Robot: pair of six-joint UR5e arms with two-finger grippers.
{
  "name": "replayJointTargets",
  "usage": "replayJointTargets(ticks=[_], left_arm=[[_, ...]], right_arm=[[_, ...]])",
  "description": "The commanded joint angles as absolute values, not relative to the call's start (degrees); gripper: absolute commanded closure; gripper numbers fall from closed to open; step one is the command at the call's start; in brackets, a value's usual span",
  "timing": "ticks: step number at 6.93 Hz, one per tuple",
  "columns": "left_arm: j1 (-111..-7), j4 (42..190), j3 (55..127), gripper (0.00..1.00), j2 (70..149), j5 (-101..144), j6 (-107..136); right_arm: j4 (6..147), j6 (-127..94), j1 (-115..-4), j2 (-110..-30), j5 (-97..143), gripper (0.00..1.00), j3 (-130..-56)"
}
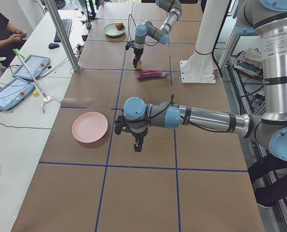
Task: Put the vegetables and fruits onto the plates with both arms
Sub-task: 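Grasp the pink pastry with the right gripper, then carry the pastry to the green plate and release it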
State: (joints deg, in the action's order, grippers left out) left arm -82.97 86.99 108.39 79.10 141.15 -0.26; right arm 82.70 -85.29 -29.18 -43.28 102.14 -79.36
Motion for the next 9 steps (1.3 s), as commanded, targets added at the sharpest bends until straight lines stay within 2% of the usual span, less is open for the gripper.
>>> replayJointTargets(ticks=[1,2,3,5,7,9], left_arm=[[-83.0,87.0,108.5,0.00,79.1,141.2,-0.3],[-83.0,86.9,108.5,0.00,79.1,141.2,-0.3],[-83.0,86.9,108.5,0.00,79.0,141.2,-0.3],[-83.0,87.0,108.5,0.00,79.1,141.2,-0.3],[-83.0,87.7,109.3,0.00,79.2,141.4,-0.2],[-80.8,88.2,109.5,0.00,81.1,145.6,-0.1]], right_arm=[[82.2,-86.0,-29.1,-43.0,102.4,1.00,-79.9],[82.9,-86.0,-30.2,-45.8,102.6,1.00,-84.1],[83.0,-85.5,-33.7,-51.8,104.6,1.00,-89.8],[82.8,-66.8,-45.0,-57.0,109.5,1.00,-90.1],[82.4,-47.6,-57.5,-57.8,114.8,1.00,-80.2],[81.9,-37.3,-63.0,-57.2,114.9,1.00,-71.6]])
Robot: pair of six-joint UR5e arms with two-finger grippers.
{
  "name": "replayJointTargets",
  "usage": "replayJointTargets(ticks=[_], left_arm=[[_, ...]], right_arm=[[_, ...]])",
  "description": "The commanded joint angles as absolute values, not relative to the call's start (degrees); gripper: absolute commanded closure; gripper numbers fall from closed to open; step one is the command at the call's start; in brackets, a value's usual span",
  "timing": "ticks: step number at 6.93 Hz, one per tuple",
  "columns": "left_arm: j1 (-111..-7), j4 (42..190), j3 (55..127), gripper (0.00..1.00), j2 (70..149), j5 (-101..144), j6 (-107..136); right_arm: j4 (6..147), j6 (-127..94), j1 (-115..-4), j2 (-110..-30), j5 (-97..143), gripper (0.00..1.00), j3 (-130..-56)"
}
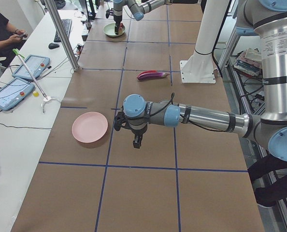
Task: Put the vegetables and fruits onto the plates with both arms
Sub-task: 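Carry the pastry to the green plate and release it, then lower the left gripper onto the purple eggplant while the right gripper withdraws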
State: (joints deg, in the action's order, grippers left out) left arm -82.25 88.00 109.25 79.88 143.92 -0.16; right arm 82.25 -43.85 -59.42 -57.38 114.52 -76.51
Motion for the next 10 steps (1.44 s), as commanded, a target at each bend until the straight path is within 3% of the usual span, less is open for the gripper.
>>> replayJointTargets(ticks=[1,3,4,5,8,10], left_arm=[[-78.5,88.2,109.4,0.00,84.0,145.5,4.3],[-70.2,88.3,109.4,0.00,92.9,145.3,20.6],[-65.8,88.7,109.3,0.00,97.9,145.1,30.1],[-61.2,88.7,109.3,0.00,102.6,144.9,38.2],[-41.8,88.7,109.0,0.00,115.2,128.6,64.3],[-29.4,89.4,108.5,0.00,117.9,118.4,67.6]], right_arm=[[78.8,-34.2,-64.8,-57.2,114.9,1.00,-66.8],[76.9,-33.8,-64.9,-57.0,114.9,0.98,-63.4],[76.8,-34.1,-64.9,-57.0,114.8,0.59,-62.9],[76.6,-34.2,-64.9,-56.8,114.8,0.01,-63.0],[76.7,-34.3,-68.3,-56.0,123.6,0.00,-67.3],[77.3,-34.5,-68.9,-60.4,127.0,0.00,-74.5]])
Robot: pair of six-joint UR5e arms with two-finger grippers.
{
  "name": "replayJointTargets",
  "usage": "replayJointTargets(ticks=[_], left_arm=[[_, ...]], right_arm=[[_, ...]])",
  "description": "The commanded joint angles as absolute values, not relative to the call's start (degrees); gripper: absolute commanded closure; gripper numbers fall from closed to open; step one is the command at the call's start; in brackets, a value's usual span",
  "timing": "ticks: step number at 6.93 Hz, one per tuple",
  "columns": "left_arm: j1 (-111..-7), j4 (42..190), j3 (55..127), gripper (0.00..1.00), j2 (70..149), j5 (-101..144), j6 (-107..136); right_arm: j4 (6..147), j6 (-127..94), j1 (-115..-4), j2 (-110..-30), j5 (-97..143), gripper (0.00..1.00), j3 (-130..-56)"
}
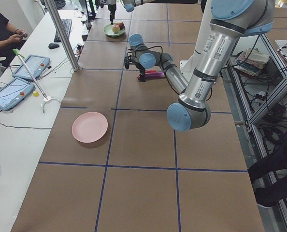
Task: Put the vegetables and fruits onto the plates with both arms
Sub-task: 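Lower the left gripper onto the purple eggplant while the right gripper withdraws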
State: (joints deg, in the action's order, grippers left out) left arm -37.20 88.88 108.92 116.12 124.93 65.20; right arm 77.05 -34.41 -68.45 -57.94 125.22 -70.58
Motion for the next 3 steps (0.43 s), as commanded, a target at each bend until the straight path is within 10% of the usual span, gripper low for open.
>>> replayJointTargets(ticks=[1,3], left_arm=[[-23.3,91.3,106.6,0.00,119.3,111.3,67.8],[-21.8,97.3,97.6,0.00,124.8,110.0,67.7]], right_arm=[[77.4,-34.7,-68.9,-61.9,127.9,0.00,-77.5],[77.3,-37.9,-68.8,-63.4,131.9,0.00,-80.5]])
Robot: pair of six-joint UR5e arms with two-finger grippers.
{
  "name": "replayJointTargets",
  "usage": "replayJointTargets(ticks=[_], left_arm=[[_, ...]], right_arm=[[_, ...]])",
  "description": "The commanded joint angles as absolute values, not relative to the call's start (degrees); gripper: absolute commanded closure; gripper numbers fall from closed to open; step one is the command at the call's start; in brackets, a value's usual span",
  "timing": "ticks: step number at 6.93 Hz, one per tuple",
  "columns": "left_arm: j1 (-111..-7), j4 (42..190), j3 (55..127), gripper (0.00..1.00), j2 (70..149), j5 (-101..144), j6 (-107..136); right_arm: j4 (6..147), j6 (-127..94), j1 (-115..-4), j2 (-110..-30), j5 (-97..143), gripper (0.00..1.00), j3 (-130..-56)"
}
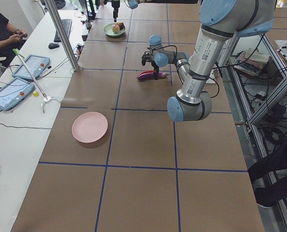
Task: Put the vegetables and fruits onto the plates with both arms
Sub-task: 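Lower the left gripper onto the purple eggplant while the right gripper withdraws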
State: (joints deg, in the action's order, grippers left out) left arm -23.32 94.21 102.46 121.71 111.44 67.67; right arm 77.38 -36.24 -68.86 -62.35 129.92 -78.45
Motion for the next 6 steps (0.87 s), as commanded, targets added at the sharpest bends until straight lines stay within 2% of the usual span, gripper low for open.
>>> replayJointTargets(ticks=[1,2,4,6], left_arm=[[-21.7,97.8,96.5,0.00,125.4,110.0,67.5],[-21.6,97.8,96.2,0.00,125.4,110.0,67.6],[-20.1,97.7,96.1,0.14,125.6,110.0,67.8],[-20.0,97.6,96.2,0.92,125.3,110.0,67.9]], right_arm=[[77.3,-38.6,-68.8,-64.0,132.0,0.00,-81.0],[77.3,-38.7,-68.7,-64.1,132.0,0.00,-81.0],[77.2,-38.7,-68.6,-64.1,132.0,0.00,-81.1],[77.2,-38.7,-68.6,-64.2,132.0,0.00,-81.0]])
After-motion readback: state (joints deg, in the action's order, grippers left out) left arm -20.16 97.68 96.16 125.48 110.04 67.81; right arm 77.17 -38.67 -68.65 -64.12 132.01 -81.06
